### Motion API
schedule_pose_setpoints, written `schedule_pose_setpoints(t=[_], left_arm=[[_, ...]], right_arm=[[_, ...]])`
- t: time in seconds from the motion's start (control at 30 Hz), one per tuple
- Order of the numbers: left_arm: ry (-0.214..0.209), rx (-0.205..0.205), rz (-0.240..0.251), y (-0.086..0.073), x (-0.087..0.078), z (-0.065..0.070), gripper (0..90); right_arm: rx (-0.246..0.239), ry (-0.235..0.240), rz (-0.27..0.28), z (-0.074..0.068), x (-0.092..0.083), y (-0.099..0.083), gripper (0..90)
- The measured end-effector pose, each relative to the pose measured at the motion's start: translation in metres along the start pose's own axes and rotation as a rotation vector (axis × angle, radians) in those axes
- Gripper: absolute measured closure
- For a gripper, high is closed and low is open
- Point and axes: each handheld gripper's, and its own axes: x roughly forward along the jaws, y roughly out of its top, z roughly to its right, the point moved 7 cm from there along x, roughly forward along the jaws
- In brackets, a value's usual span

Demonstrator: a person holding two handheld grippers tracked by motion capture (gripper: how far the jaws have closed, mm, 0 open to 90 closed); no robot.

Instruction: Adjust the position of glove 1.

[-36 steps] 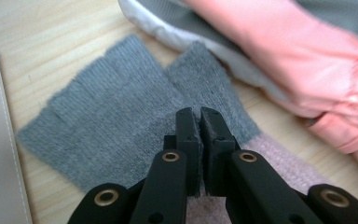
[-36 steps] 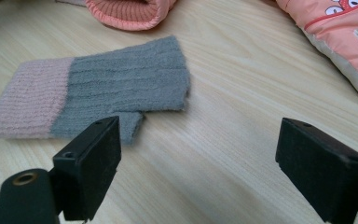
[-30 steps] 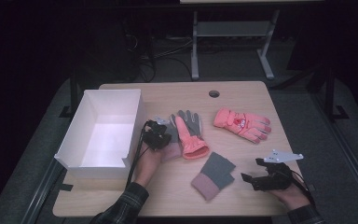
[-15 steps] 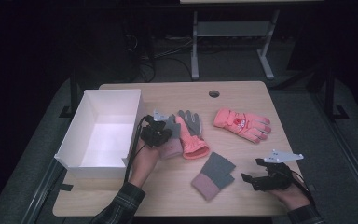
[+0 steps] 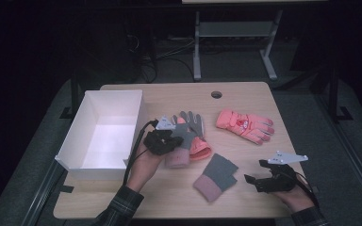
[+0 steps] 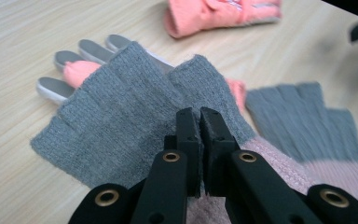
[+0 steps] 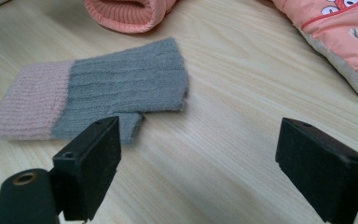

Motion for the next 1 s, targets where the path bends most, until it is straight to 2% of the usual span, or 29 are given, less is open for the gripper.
schedule_pose_setpoints(t=[0.27,0.4,0.6,0.7,0.8,0.87,0.97,1.0], left_arm=[[-0.036,0.053,-0.033,-0.033,-0.016,0.026,87.1],[-0.052,0.083,-0.071,-0.052,-0.019,0.039,87.0],[-0.094,0.096,-0.136,-0.077,-0.013,0.048,86.9],[-0.100,0.098,-0.163,-0.085,-0.009,0.048,86.8],[-0.095,0.080,-0.173,-0.088,-0.007,0.045,84.5],[-0.081,0.041,-0.168,-0.090,-0.007,0.043,80.5],[-0.024,-0.007,-0.157,-0.093,-0.010,0.038,64.6],[-0.024,-0.007,-0.157,-0.093,-0.010,0.038,61.6]], right_arm=[[0.005,-0.003,-0.004,0.001,0.000,0.000,13.9],[0.004,-0.006,-0.001,0.001,0.000,0.000,13.9],[0.006,-0.009,-0.002,0.002,0.000,-0.001,13.9],[0.003,-0.009,-0.002,0.002,0.000,0.000,13.9],[0.004,-0.009,-0.001,0.002,0.000,0.000,13.9],[0.007,-0.010,0.001,0.002,0.000,0.000,13.9],[0.009,-0.009,0.000,0.003,0.000,0.000,13.9],[0.008,-0.009,0.001,0.003,0.000,0.000,13.9]])
